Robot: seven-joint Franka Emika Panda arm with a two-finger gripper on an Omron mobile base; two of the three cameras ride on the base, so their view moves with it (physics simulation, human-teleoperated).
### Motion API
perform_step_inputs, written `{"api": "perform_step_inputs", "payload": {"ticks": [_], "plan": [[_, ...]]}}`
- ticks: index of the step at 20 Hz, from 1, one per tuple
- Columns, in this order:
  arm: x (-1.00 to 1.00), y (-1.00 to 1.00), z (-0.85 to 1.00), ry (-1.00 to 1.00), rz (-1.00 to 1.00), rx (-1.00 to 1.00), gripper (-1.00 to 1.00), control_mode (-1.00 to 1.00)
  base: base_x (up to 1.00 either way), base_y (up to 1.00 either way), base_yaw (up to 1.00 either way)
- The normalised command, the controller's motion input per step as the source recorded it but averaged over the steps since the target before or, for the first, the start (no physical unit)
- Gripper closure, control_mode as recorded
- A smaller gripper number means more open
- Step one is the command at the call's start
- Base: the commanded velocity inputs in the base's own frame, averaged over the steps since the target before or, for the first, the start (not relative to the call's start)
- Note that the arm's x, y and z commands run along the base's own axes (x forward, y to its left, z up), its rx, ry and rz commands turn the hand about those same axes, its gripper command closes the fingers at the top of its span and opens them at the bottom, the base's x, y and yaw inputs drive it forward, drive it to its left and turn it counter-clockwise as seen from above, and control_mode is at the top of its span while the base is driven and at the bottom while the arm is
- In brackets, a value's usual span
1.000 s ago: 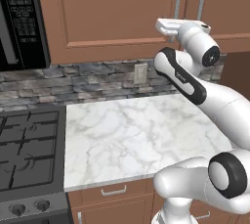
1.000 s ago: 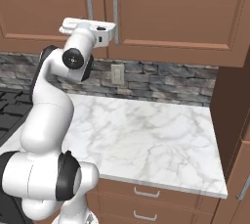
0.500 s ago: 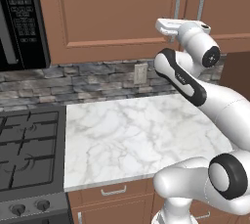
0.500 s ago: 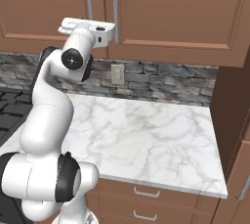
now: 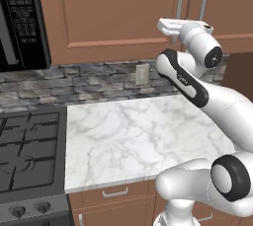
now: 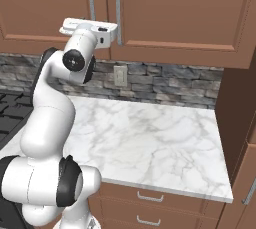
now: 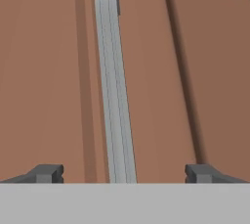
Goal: Get the candle and the beer from the cabinet and move them to the dining counter.
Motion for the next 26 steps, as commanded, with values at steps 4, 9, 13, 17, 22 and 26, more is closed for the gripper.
{"api": "perform_step_inputs", "payload": {"ticks": [4,9,13,17,22,26], "plan": [[0.00,0.00,0.00,0.00,0.00,0.00,1.00,-1.00,0.00,0.00,0.00],[0.00,0.00,0.00,0.00,0.00,0.00,1.00,-1.00,0.00,0.00,0.00],[0.00,0.00,0.00,0.00,0.00,0.00,1.00,-1.00,0.00,0.00,0.00],[0.00,0.00,0.00,0.01,0.00,0.00,1.00,-1.00,0.00,0.00,0.00],[0.00,0.00,0.00,0.00,0.00,0.00,1.00,-1.00,0.00,0.00,0.00],[-0.03,0.00,0.00,0.01,0.00,0.00,1.00,-1.00,0.00,0.00,0.00]]}}
